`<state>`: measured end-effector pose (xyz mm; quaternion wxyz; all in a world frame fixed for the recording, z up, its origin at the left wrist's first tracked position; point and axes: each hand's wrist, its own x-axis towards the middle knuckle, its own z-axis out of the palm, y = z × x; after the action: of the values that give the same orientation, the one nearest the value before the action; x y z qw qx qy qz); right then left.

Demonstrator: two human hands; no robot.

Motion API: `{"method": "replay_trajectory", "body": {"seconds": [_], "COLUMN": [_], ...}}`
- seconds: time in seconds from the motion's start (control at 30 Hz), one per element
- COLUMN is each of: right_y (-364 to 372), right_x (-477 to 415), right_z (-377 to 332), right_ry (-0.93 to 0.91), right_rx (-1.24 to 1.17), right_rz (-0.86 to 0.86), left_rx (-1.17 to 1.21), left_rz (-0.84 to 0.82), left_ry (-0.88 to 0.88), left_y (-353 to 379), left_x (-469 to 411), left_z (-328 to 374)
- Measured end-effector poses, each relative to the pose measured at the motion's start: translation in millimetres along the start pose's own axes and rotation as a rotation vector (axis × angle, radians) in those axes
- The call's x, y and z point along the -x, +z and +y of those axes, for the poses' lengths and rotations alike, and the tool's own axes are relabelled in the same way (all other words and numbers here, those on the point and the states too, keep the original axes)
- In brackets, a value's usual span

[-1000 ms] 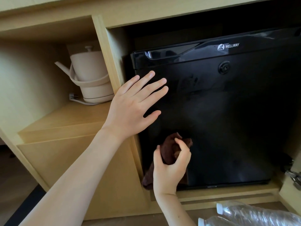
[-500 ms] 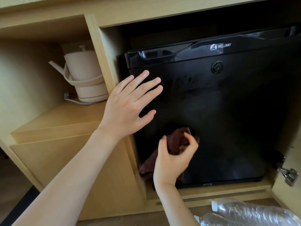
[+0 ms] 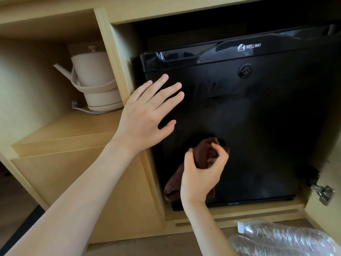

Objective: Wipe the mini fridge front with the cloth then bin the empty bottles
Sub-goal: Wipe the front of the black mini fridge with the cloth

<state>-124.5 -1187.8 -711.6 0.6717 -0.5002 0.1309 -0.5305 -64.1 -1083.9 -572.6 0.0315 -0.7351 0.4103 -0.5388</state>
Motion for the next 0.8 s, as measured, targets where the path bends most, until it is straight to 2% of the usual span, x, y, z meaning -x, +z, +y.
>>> {"method": "replay_trajectory", "body": {"seconds": [0.2,0.3,0.4,0.53,0.7,0.8], "right_y": [20,-5,-30,-24,4,-8], "right_x": [-31,-18,-6,-14,-52,-53], "right_z": [-27,-2,22,12,-27,-13], "right_ry": [-0.159,-0.107,-0.049,-0.027,-0.211,-0.235], "right_rx": [0.003,0.067,0.121,0.104,0.070,0.091], "right_rz": [-0.087,-0.121,-0.077,-0.047,-0.065,-0.124], "left_rx": [-0.011,-0.013,-0.012,0.031,0.063,0.061], "left_rz": [-0.009,-0.014,-0.029,-0.046,-0.033,-0.019], "left_ry": [0.016,0.022,0.028,0.039,0.030,0.028], "left_y": [3,2,1,2,8,10], "left_x": [0,0,0,-3,-6,-4], "left_z": [-1,-1,-1,2,7,7]}}
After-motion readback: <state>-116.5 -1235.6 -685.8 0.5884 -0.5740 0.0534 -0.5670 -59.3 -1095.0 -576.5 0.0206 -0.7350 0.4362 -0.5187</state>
